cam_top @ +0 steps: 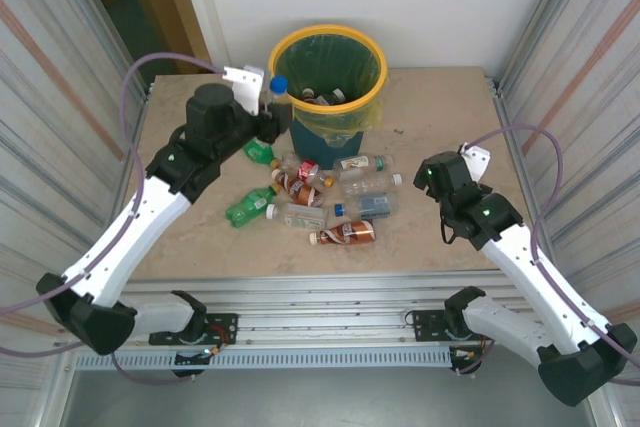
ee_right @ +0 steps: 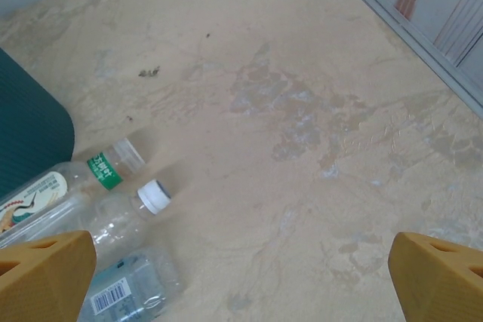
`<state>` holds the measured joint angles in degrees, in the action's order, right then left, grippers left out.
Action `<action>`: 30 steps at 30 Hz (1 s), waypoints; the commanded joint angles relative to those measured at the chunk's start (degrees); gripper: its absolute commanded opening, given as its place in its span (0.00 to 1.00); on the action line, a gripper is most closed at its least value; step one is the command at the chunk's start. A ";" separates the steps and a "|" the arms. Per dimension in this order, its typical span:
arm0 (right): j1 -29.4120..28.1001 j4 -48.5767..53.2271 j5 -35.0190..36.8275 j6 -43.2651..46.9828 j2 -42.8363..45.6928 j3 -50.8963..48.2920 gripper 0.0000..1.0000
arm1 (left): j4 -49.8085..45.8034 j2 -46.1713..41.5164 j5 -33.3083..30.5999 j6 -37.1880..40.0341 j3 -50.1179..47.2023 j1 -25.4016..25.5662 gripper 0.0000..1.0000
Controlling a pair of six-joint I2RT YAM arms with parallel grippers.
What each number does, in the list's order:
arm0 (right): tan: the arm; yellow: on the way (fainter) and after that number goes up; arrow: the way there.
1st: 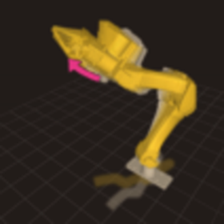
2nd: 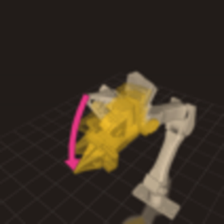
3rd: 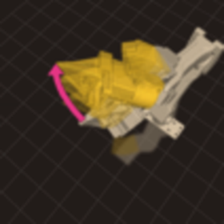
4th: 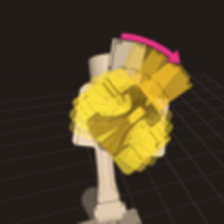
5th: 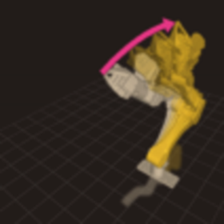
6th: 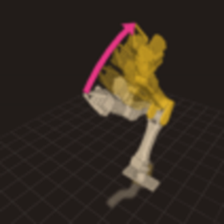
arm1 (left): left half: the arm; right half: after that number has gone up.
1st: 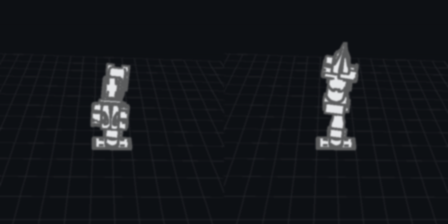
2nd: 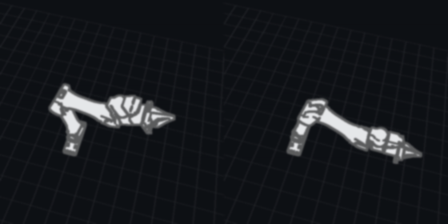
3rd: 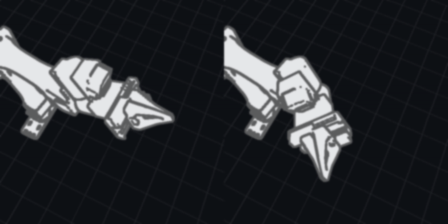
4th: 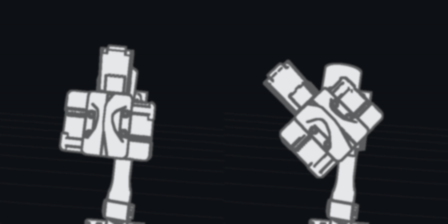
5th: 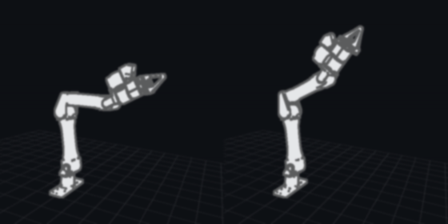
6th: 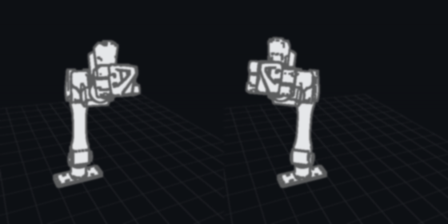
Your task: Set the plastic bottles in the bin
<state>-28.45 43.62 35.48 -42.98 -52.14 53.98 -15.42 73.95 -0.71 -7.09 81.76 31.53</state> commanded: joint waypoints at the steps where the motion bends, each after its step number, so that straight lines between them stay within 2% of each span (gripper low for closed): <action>1: 0.32 1.12 0.09 -1.46 1.60 -0.86 0.98 | 8.26 5.39 4.94 1.25 6.83 -1.48 0.43; 8: -0.27 -0.40 -3.43 2.20 1.95 -2.42 0.98 | 10.15 19.99 9.89 -2.45 21.52 -5.02 0.43; 16: -2.37 -0.81 -9.19 6.59 0.55 -2.60 0.98 | 5.65 35.70 13.68 -3.48 35.89 -5.75 0.45; 22: -3.81 -2.11 -15.13 6.11 -2.33 -3.52 0.98 | 3.82 41.88 15.24 -4.35 39.26 -5.69 0.50; 26: -4.58 -2.17 -18.37 1.89 -5.67 -3.88 0.99 | 3.25 43.79 15.19 -4.36 39.58 -5.70 0.57; 30: -8.05 -4.44 -20.82 0.35 -8.11 -4.58 0.99 | 2.51 44.62 14.95 -3.67 39.96 -5.69 0.65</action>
<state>-34.28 41.01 17.82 -40.27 -59.24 49.98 -12.95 118.65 13.21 -10.92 118.78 25.87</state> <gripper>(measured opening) 0.995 0.636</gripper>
